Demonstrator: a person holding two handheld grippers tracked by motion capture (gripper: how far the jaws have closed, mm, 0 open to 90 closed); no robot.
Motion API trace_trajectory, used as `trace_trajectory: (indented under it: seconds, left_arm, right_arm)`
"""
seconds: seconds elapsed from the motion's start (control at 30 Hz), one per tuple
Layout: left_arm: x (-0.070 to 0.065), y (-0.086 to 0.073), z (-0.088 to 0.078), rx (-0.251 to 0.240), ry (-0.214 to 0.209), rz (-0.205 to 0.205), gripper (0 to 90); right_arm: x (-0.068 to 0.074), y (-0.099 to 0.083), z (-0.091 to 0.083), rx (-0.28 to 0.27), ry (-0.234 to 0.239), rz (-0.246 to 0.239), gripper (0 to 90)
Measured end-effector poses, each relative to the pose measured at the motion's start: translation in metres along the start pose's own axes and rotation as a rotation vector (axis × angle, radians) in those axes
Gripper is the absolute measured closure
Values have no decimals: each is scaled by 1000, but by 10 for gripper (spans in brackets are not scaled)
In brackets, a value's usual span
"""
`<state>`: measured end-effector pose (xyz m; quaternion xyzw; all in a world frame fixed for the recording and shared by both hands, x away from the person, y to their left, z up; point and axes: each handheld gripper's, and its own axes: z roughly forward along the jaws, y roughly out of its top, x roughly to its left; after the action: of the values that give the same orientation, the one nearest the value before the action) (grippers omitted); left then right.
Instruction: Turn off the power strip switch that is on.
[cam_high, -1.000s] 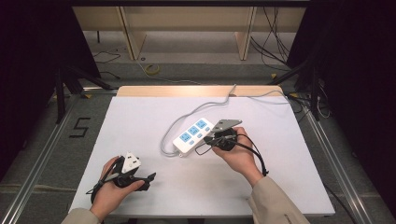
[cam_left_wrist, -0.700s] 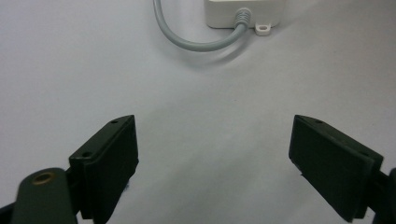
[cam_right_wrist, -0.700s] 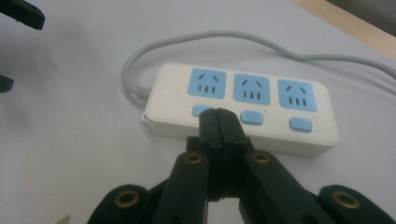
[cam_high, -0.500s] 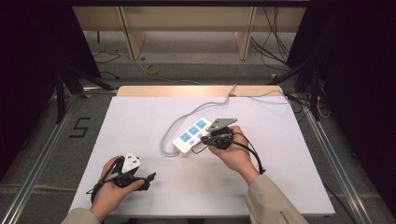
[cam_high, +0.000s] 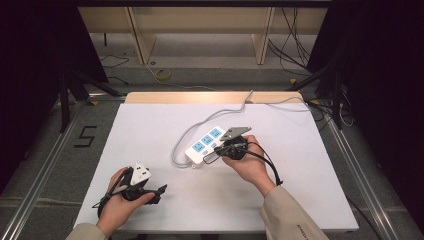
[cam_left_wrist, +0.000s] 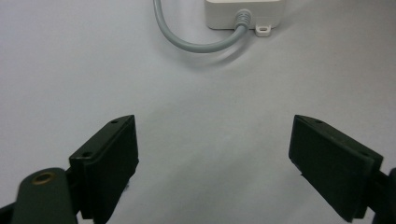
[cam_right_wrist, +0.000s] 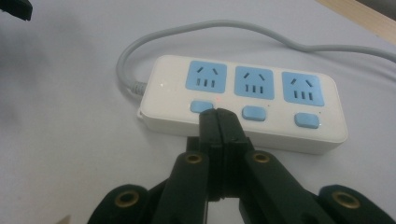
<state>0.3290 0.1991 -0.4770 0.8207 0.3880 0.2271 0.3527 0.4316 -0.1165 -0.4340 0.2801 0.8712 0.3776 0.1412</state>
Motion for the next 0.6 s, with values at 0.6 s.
trace_trajectory:
  seconds: [0.6]
  left_arm:
    - [0, 0, 0, -1, 0, 6, 153]
  right_arm:
    - [-5, 5, 9, 35, -17, -3, 900]
